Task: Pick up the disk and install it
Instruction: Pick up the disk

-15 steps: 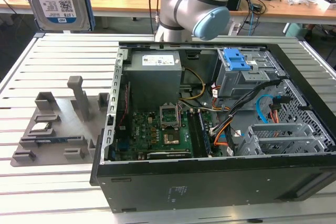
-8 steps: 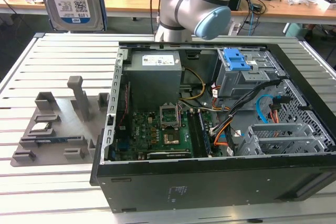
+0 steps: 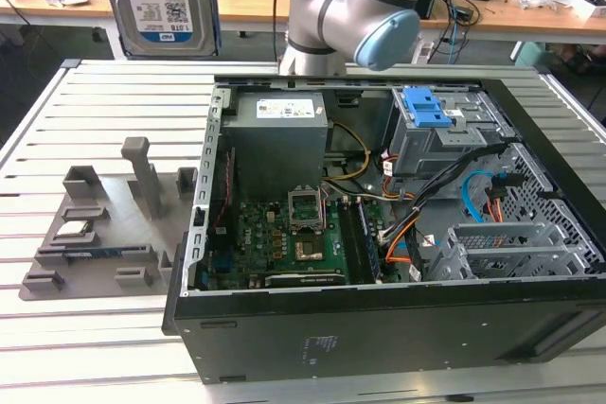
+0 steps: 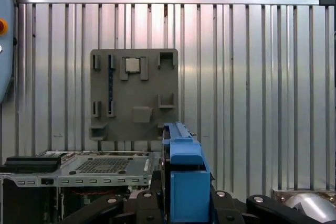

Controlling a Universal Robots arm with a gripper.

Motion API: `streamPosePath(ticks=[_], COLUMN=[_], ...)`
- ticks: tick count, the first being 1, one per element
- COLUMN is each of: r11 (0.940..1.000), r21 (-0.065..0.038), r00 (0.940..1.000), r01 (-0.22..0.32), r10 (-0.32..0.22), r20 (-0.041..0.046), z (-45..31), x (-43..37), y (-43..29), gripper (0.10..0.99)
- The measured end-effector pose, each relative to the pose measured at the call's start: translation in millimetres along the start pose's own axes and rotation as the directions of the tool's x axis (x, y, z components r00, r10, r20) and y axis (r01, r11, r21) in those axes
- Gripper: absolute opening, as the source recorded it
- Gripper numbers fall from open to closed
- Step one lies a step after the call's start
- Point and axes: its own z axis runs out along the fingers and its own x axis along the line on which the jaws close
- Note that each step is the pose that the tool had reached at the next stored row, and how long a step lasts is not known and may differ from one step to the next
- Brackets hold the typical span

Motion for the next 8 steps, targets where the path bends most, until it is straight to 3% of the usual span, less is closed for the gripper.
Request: streamPosePath(ticks=[8], r11=[1.0], r21=[0.0], r00=[1.0], r01=[0.0], r10=[0.0], r20=[0.0], z=[-0.9], x=[0.0], y=[-34.3], gripper=[0.365])
